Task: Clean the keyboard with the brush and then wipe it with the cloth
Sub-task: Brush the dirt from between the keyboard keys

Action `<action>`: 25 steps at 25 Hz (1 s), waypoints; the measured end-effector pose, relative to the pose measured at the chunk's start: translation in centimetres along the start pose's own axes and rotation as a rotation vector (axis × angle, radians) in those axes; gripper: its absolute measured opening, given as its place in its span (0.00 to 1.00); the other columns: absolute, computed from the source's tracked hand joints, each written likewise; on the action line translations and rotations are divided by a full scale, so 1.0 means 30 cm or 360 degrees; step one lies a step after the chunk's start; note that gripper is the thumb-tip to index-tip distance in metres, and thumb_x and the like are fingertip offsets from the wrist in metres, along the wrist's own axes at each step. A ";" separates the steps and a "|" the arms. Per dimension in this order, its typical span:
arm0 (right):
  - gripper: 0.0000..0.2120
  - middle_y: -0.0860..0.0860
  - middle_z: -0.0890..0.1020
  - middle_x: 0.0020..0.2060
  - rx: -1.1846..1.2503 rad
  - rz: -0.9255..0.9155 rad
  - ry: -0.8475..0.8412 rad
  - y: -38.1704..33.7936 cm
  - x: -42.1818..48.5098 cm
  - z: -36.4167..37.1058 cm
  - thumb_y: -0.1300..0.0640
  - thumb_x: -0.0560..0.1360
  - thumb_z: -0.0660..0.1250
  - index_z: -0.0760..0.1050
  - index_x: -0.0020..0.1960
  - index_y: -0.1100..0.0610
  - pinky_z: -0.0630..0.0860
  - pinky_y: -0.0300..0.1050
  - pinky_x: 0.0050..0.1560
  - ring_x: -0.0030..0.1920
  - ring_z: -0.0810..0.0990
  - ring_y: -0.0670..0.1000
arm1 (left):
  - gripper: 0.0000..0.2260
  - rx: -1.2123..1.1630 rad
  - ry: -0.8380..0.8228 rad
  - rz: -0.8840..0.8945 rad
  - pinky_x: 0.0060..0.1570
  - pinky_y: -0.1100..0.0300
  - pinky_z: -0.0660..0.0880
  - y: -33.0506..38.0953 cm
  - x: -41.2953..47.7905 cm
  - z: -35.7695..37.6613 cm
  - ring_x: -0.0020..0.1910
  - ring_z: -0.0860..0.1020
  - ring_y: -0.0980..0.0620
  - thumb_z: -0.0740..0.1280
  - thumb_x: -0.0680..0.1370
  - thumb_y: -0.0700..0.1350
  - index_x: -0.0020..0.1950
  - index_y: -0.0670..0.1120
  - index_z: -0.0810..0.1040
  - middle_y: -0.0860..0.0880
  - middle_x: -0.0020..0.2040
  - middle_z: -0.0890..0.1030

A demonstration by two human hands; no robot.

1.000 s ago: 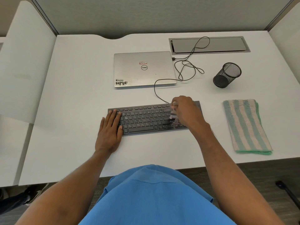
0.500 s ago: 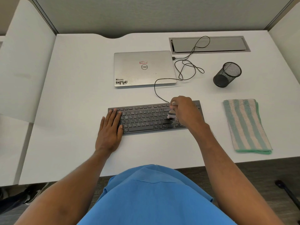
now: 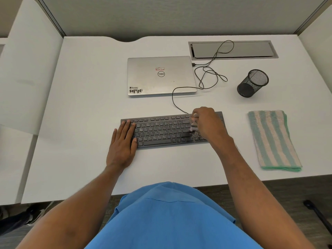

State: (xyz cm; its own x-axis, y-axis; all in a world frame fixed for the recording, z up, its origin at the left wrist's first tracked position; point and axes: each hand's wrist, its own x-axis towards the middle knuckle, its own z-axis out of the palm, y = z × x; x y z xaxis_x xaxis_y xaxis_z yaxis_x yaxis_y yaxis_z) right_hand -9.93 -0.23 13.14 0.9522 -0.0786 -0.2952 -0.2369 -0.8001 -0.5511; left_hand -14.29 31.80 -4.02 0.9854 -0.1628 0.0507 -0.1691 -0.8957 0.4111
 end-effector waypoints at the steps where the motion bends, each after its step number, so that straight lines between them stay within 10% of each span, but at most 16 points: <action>1: 0.09 0.46 0.74 0.41 -0.0047 -0.0025 0.0029 -0.001 0.003 -0.003 0.62 0.82 0.59 0.78 0.57 0.59 0.80 0.39 0.46 0.37 0.73 0.43 | 0.28 -0.0004 -0.0002 0.0001 0.84 0.43 0.50 0.000 0.000 -0.001 0.86 0.47 0.54 0.51 0.86 0.52 0.87 0.50 0.56 0.52 0.87 0.54; 7: 0.10 0.51 0.76 0.48 0.0105 -0.0151 -0.0074 -0.056 0.002 0.039 0.64 0.82 0.60 0.78 0.58 0.64 0.70 0.22 0.36 0.34 0.71 0.37 | 0.27 -0.0005 -0.0001 0.0004 0.84 0.43 0.50 0.001 0.000 -0.002 0.86 0.47 0.54 0.52 0.86 0.51 0.87 0.50 0.56 0.52 0.87 0.54; 11: 0.08 0.48 0.74 0.40 0.0321 0.0014 -0.0050 -0.010 0.003 0.051 0.66 0.82 0.58 0.76 0.53 0.60 0.73 0.25 0.32 0.32 0.76 0.34 | 0.27 -0.0004 -0.0003 0.0006 0.84 0.42 0.50 0.000 0.000 -0.003 0.86 0.47 0.55 0.52 0.86 0.51 0.87 0.50 0.56 0.52 0.87 0.54; 15: 0.12 0.53 0.72 0.34 0.0649 0.0152 0.0005 0.026 0.017 0.029 0.73 0.80 0.56 0.73 0.43 0.63 0.79 0.41 0.29 0.36 0.75 0.52 | 0.27 -0.0008 0.0004 0.0001 0.84 0.43 0.50 0.000 0.001 -0.003 0.86 0.47 0.55 0.52 0.86 0.51 0.87 0.50 0.56 0.52 0.87 0.54; 20: 0.10 0.49 0.74 0.43 0.0393 -0.0034 -0.0140 -0.023 -0.035 0.073 0.67 0.82 0.59 0.78 0.59 0.66 0.69 0.20 0.35 0.32 0.72 0.24 | 0.28 -0.0013 -0.0004 0.0002 0.84 0.44 0.49 0.002 0.001 -0.004 0.86 0.47 0.54 0.52 0.86 0.51 0.87 0.50 0.56 0.51 0.87 0.54; 25: 0.10 0.45 0.76 0.40 0.0306 0.0062 -0.0018 0.025 -0.049 0.055 0.62 0.82 0.59 0.78 0.58 0.58 0.74 0.27 0.32 0.38 0.80 0.41 | 0.28 -0.0010 -0.0010 0.0001 0.84 0.44 0.49 0.003 0.002 -0.005 0.86 0.47 0.54 0.52 0.86 0.51 0.87 0.50 0.56 0.51 0.87 0.54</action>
State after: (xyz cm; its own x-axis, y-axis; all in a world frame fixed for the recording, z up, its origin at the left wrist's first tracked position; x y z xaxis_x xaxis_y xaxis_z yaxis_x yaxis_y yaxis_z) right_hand -11.81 0.25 11.88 0.9396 -0.1000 -0.3273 -0.3072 -0.6680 -0.6778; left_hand -14.26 31.76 -3.85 0.9851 -0.1656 0.0452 -0.1693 -0.8930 0.4170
